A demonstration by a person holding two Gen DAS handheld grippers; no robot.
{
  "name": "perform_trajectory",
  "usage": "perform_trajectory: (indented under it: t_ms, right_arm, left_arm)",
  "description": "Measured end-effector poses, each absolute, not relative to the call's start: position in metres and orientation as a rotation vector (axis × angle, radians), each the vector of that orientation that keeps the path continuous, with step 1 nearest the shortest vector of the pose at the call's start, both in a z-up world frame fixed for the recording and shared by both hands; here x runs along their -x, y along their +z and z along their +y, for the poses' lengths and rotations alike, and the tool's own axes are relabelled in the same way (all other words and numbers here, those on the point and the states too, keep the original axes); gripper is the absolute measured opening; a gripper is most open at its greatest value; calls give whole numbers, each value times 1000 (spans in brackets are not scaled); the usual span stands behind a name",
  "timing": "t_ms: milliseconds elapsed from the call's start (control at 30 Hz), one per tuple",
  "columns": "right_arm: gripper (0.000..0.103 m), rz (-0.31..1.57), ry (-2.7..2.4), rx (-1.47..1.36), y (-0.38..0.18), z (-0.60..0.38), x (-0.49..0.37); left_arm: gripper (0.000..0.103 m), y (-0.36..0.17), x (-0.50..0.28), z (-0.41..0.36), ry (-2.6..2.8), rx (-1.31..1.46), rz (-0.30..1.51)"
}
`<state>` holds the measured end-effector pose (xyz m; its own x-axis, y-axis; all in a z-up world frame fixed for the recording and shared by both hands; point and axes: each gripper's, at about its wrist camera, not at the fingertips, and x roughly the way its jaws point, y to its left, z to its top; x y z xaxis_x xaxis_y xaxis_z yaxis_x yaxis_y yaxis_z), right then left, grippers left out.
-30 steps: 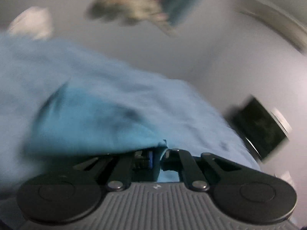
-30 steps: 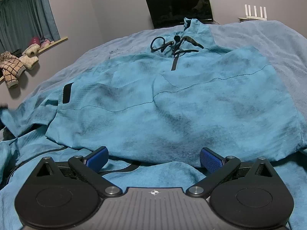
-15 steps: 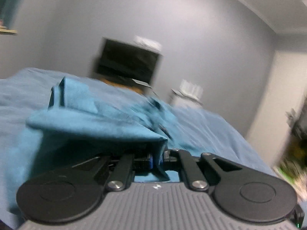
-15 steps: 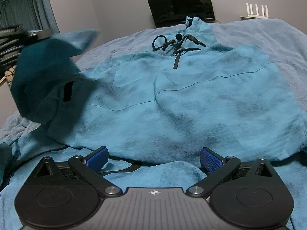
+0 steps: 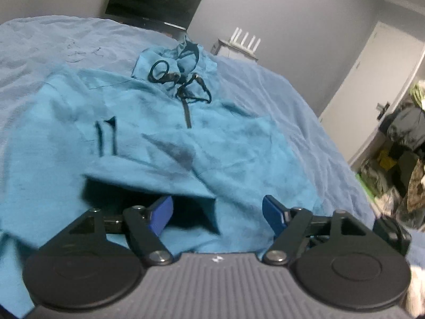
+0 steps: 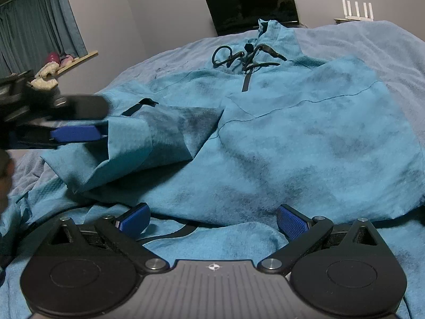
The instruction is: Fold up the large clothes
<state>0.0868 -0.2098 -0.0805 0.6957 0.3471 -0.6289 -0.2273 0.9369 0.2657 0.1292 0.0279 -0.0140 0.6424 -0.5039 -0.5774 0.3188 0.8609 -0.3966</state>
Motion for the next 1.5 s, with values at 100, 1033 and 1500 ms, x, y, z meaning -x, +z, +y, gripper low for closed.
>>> perform_trajectory:
  t_ms: [100, 1033, 1500]
  right_arm:
    - [103, 735, 321, -173, -80, -210, -86]
    - [21, 598, 382, 633, -46, -28, -134]
    - [28, 684, 42, -156, -48, -248, -152]
  left_arm:
    - [73, 8, -98, 45, -414, 218, 692]
    - [73, -44, -123, 201, 191, 465, 695]
    - [73, -40, -132, 155, 124, 266, 723]
